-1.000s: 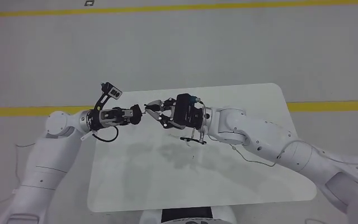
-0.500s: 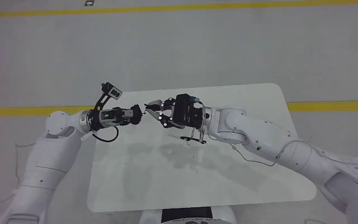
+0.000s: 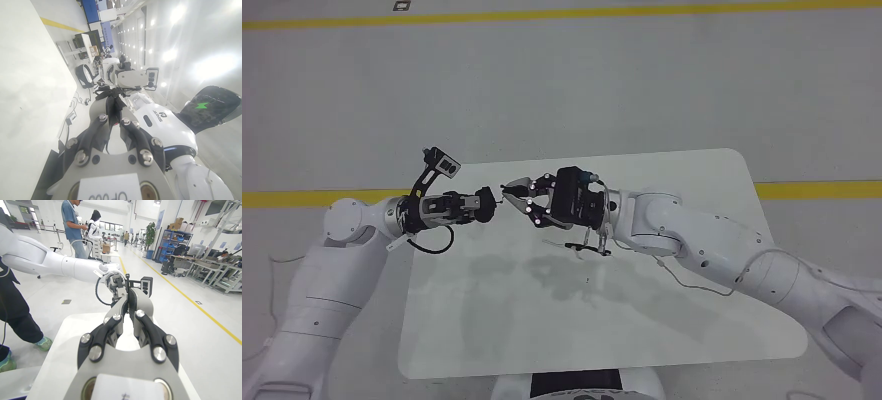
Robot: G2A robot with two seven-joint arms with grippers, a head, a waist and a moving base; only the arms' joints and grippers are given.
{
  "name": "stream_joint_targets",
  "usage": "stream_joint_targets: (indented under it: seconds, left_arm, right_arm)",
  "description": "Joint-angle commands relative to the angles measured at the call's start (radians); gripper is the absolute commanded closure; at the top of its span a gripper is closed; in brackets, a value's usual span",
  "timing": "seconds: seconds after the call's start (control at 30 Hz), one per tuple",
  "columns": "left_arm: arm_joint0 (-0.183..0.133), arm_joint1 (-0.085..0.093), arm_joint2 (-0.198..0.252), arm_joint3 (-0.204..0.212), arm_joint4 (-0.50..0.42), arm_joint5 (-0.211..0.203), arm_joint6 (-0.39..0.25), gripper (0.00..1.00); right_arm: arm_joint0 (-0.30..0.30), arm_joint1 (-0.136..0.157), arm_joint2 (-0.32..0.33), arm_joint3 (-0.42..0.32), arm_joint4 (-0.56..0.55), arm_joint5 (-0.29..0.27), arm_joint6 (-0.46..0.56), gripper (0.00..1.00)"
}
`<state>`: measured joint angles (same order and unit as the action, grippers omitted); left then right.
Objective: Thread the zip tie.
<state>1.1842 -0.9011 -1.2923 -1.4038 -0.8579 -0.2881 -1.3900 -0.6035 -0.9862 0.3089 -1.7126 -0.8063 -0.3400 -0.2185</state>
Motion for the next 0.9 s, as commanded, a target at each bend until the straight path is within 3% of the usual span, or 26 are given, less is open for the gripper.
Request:
stream_joint_targets:
  seconds: [0.0, 0.87]
  left_arm:
    - [0.0, 0.0, 0.0, 0.0, 0.0, 0.0, 0.0, 1.0]
    - [0.0, 0.0, 0.0, 0.0, 0.0, 0.0, 0.0, 1.0]
  right_arm:
    - [0.0, 0.001, 0.0, 0.0, 0.001, 0.0, 0.0, 1.0]
    - [0.025, 0.008, -0.027, -0.013, 0.01, 0.0, -0.025, 1.0]
